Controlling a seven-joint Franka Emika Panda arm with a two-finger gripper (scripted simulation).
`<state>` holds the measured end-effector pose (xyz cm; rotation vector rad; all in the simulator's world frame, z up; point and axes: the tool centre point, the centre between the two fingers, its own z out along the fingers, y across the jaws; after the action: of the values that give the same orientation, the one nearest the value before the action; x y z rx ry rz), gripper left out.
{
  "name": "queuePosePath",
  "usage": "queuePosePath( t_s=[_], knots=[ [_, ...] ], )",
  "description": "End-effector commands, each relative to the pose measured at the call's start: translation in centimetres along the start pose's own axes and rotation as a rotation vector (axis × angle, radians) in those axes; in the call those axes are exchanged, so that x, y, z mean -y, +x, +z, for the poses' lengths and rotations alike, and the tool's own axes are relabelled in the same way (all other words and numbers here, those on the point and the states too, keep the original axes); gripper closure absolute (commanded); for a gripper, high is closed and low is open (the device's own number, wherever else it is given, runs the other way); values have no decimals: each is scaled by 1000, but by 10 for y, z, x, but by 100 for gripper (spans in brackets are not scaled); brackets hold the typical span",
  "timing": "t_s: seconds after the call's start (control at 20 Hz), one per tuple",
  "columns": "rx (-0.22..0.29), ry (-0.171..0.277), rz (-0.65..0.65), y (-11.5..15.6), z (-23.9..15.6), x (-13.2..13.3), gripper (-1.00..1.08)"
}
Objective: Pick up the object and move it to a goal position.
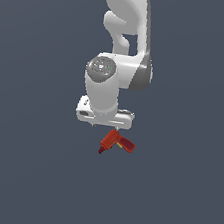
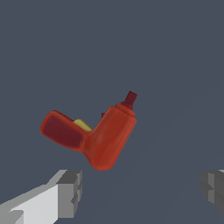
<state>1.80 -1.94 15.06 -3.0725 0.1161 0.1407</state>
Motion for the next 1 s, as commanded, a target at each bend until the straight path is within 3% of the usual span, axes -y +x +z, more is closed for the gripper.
queuePosePath(
  t_s=[0.0, 0.95],
  knots=[
    [36, 32, 35, 5, 9, -2, -100],
    [340, 383, 285, 37, 80, -7, -100]
  ],
)
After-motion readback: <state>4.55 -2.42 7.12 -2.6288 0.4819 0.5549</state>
